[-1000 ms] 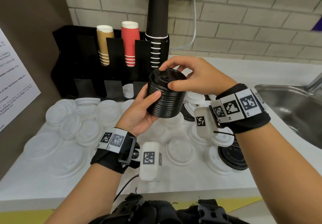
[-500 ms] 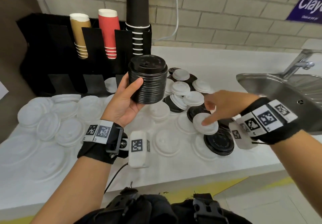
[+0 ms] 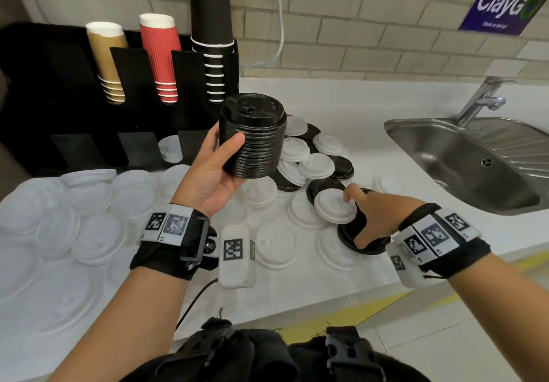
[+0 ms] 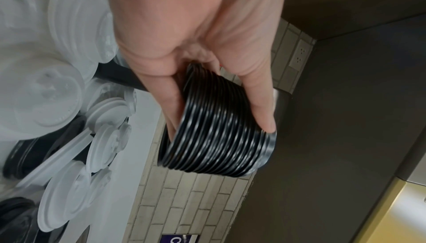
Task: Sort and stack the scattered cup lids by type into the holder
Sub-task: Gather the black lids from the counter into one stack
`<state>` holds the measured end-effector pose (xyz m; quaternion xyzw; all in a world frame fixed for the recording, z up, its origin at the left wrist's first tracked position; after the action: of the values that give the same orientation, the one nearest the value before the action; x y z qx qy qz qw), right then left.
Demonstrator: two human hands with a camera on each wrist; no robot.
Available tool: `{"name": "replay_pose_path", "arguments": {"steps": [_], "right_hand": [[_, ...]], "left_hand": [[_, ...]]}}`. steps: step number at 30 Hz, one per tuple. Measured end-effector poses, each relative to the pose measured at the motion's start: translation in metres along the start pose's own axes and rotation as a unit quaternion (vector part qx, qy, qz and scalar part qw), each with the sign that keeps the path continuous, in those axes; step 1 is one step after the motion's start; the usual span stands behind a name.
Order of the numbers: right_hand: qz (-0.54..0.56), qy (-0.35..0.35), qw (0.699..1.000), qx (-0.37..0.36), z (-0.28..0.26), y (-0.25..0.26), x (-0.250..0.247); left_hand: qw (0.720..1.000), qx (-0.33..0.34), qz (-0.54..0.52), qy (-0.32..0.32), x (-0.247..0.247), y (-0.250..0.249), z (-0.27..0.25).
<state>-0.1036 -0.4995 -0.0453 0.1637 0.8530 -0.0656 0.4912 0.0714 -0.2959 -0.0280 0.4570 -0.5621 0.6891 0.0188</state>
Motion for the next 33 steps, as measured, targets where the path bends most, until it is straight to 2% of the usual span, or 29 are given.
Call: {"name": "replay_pose_path", "arguments": {"steps": [6, 8, 12, 15, 18, 20, 23, 25, 27, 28, 33], "right_hand": [[-0.095, 0.005, 0.995, 0.014, -0.007, -0.008, -0.014], [-0.091, 0.022, 0.996, 0.002, -0.01, -0.008, -0.015], [-0.025, 0.05, 0.996, -0.067, -0.014, -0.002, -0.015], [-0.007, -0.003, 0.998, -0.062, -0.018, -0.005, -0.031], [0.015, -0.093, 0.994, -0.061, -0.022, -0.007, -0.058], [0.082, -0.19, 0.973, -0.106, -0.023, 0.001, -0.082], [0.194, -0.333, 0.9, -0.204, -0.023, 0.022, -0.117], [0.262, -0.38, 0.852, -0.247, -0.024, 0.038, -0.133], [0.311, -0.38, 0.825, -0.279, -0.023, 0.057, -0.142], [0.319, -0.369, 0.822, -0.294, -0.022, 0.066, -0.145], [0.268, -0.317, 0.842, -0.346, -0.016, 0.103, -0.15]], "left_hand": [[1.0, -0.007, 0.007, 0.009, 0.001, 0.002, 0.002], [1.0, -0.009, 0.009, 0.011, 0.002, 0.001, 0.003], [1.0, -0.009, 0.008, 0.016, 0.002, 0.0, 0.002], [1.0, -0.01, 0.008, 0.017, 0.002, -0.001, 0.002], [1.0, -0.013, 0.01, 0.018, 0.006, 0.0, 0.002], [1.0, -0.017, 0.011, 0.023, 0.008, 0.002, 0.002], [0.999, -0.021, 0.007, 0.033, 0.012, 0.003, 0.003], [0.999, -0.027, 0.007, 0.035, 0.013, 0.004, 0.002], [0.999, -0.034, 0.006, 0.032, 0.014, 0.005, 0.001], [0.999, -0.037, 0.006, 0.029, 0.013, 0.006, 0.0], [0.997, -0.059, 0.029, 0.032, 0.011, 0.009, -0.003]]}}
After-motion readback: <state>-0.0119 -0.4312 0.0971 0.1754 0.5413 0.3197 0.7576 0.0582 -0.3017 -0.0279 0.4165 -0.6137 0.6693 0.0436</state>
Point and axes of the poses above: each hand's wrist, its own z-axis towards the middle knuckle, its own x-axis out of the palm, y = z × x, the point moved 5 cm from there along z, towards the middle knuckle, and after that the axes turned 12 degrees about -x, right-handed, at the moved point
